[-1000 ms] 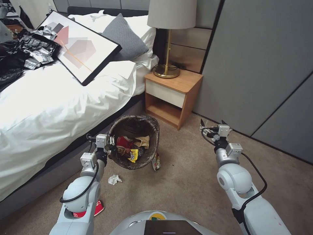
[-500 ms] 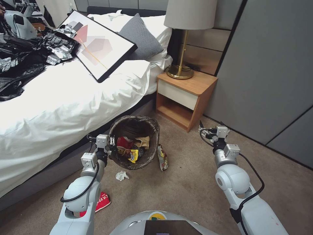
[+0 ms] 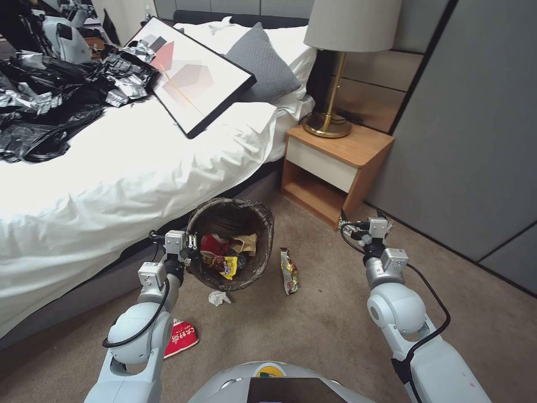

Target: Pick up the trash bin, then pick up the garbage from the floor and place it into the trash bin.

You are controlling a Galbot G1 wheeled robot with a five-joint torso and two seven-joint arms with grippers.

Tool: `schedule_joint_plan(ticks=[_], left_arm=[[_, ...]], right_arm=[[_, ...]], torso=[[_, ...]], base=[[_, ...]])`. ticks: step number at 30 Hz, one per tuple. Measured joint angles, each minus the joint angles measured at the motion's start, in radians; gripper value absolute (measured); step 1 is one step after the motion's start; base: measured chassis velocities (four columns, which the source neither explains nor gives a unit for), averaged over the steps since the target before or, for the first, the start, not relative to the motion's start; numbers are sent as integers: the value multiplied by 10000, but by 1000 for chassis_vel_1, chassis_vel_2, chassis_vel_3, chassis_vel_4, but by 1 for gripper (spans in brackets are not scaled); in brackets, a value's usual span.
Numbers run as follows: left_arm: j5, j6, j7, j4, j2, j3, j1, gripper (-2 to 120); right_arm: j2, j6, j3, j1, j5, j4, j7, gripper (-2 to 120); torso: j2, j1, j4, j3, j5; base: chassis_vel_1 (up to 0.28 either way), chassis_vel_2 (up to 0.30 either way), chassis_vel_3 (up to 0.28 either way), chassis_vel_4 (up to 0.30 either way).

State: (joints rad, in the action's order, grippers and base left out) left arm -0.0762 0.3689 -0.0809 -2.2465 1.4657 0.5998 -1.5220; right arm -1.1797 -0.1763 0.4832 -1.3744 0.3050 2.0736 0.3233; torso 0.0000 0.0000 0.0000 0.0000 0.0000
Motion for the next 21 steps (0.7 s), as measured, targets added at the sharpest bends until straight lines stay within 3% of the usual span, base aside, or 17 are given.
schedule_joint_plan(ticks=[21], left_arm=[[-87,-3,69,10,6,21,1,2]], right_arm=[[-18,-277,-25,17,-119,70,57,100]], torso=[[0,0,0,0,0]], base=[[36,33,36,31]])
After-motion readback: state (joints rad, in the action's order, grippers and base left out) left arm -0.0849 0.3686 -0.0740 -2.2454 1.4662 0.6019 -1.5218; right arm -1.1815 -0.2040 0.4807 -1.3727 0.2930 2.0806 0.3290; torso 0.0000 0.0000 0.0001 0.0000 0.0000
